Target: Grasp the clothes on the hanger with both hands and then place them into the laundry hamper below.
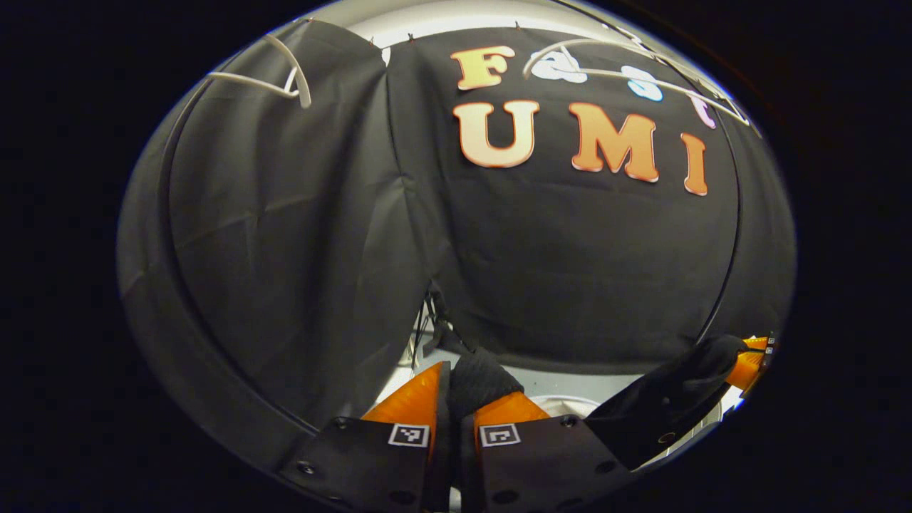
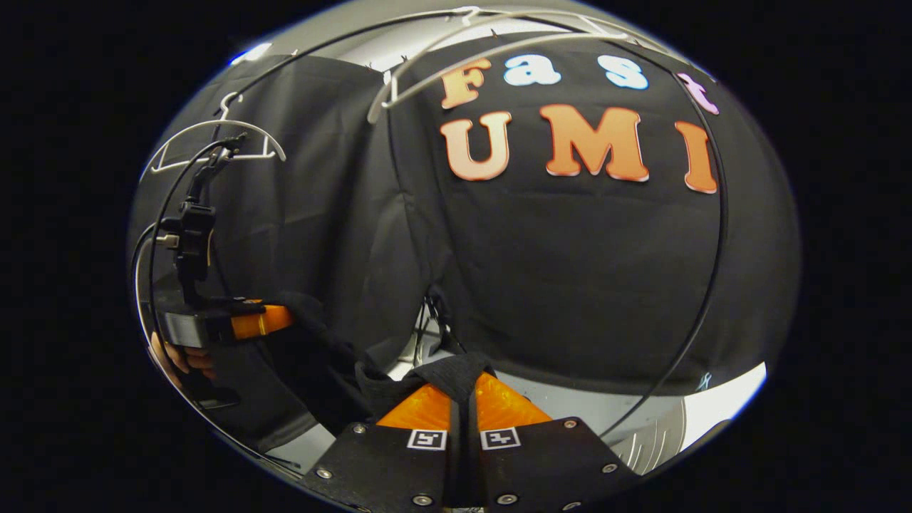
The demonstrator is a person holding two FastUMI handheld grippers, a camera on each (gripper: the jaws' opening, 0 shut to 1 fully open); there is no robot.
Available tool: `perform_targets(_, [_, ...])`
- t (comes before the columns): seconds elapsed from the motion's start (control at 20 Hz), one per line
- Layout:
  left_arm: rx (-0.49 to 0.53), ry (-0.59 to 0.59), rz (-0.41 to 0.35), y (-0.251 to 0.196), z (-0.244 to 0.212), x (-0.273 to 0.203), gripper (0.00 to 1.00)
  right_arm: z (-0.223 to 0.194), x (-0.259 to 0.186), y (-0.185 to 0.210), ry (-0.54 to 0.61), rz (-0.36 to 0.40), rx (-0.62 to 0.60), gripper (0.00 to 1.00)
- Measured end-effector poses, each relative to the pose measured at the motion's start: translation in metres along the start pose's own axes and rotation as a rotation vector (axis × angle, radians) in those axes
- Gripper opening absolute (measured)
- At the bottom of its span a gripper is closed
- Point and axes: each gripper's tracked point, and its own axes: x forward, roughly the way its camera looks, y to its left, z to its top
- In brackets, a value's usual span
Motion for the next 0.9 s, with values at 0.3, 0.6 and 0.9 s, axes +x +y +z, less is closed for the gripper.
perform_targets(0.3, [-0.007,0.199,-0.011,-0.01,-0.08,0.018,0.12,-0.076,0.023,-0.005,0.191,-0.011,0.071,0.05])
perform_targets(0.6, [-0.067,0.302,0.028,0.001,-0.116,0.024,0.21,-0.096,0.02,-0.001,0.238,-0.007,0.053,0.13])
perform_targets(0.9, [-0.099,0.397,0.048,0.007,-0.144,0.03,0.98,-0.094,0.024,-0.005,0.248,-0.013,0.053,0.73])
